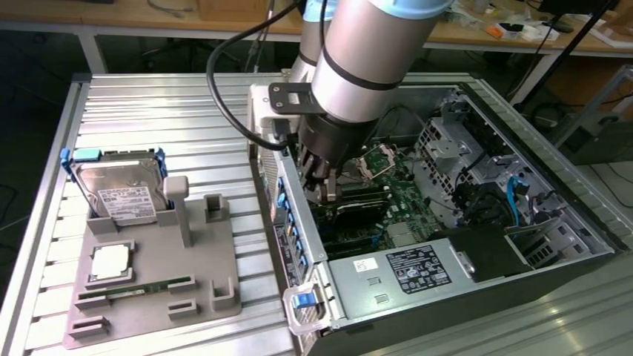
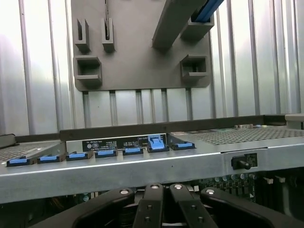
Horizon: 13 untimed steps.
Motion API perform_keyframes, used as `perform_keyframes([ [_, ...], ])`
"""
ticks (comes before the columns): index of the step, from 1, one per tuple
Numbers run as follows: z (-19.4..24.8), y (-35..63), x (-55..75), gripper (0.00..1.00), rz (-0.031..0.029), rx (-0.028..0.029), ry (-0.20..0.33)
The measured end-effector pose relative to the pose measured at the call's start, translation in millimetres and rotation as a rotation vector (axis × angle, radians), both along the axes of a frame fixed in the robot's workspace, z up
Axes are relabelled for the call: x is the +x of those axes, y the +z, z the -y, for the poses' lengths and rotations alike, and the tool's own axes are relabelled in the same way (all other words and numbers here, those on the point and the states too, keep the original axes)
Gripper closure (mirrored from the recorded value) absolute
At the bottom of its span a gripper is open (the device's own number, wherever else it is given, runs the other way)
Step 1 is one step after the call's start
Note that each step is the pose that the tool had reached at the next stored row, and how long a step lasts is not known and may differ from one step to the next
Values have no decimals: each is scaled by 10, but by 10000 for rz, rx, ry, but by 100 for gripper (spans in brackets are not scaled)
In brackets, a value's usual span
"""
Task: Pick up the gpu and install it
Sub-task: 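Press down on the gpu until it lock into place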
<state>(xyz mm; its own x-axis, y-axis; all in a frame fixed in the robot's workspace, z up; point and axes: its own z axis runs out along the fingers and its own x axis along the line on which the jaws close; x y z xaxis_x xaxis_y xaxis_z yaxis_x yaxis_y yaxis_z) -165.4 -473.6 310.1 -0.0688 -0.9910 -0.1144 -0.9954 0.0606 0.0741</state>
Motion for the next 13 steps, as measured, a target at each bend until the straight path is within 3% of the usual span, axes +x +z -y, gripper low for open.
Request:
perform_keyframes([
  [4,5,-34,-1,89,-1,93,-3],
  [7,4,-61,-1,89,6,269,-35],
  [9,4,-67,-2,89,4,353,-75],
  [12,-1,-76,3,89,7,584,-109],
  [13,-6,-79,21,89,7,638,-113],
])
